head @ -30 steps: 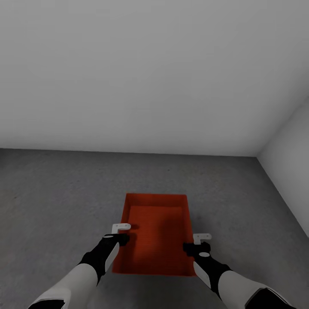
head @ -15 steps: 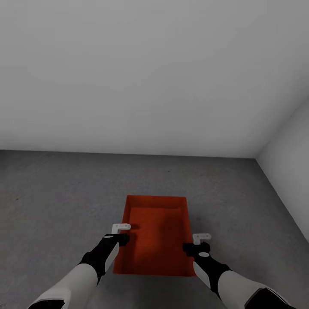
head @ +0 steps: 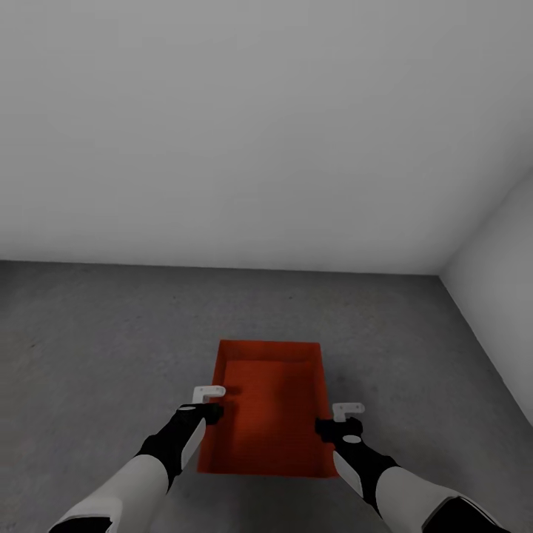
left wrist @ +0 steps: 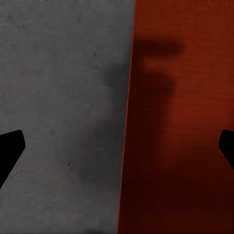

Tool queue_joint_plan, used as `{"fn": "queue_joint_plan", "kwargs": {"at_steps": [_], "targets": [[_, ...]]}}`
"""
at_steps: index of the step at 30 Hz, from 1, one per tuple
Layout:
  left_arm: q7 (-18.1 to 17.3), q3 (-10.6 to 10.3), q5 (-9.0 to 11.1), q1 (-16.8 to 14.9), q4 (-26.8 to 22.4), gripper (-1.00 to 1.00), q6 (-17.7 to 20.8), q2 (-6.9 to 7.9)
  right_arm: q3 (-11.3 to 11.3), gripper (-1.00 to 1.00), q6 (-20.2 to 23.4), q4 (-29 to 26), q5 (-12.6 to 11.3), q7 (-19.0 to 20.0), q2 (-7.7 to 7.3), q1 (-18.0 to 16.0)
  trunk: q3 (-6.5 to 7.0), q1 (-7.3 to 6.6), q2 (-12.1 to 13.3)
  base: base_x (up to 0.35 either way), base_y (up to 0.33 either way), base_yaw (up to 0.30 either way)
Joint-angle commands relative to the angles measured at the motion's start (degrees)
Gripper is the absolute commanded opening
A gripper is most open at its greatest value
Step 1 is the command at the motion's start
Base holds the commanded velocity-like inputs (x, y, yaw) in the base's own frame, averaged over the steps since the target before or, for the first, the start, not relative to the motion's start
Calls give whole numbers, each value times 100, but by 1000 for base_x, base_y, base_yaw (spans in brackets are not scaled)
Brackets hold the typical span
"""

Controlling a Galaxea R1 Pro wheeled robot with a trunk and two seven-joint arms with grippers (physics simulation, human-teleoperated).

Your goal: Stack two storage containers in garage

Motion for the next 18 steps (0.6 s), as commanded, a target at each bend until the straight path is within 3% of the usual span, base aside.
{"fn": "queue_joint_plan", "kwargs": {"at_steps": [1, 18], "targets": [[-4, 42, -38, 0, -10, 100, 31, -7, 49, 100, -23, 4, -61, -20, 1, -4, 15, -23, 40, 0, 0, 0], [1, 44, -38, 0, -10, 100, 31, -7, 49, 100, -26, 5, -61, -20, -1, -4, 320, -396, 721, 0, 0, 0]]}}
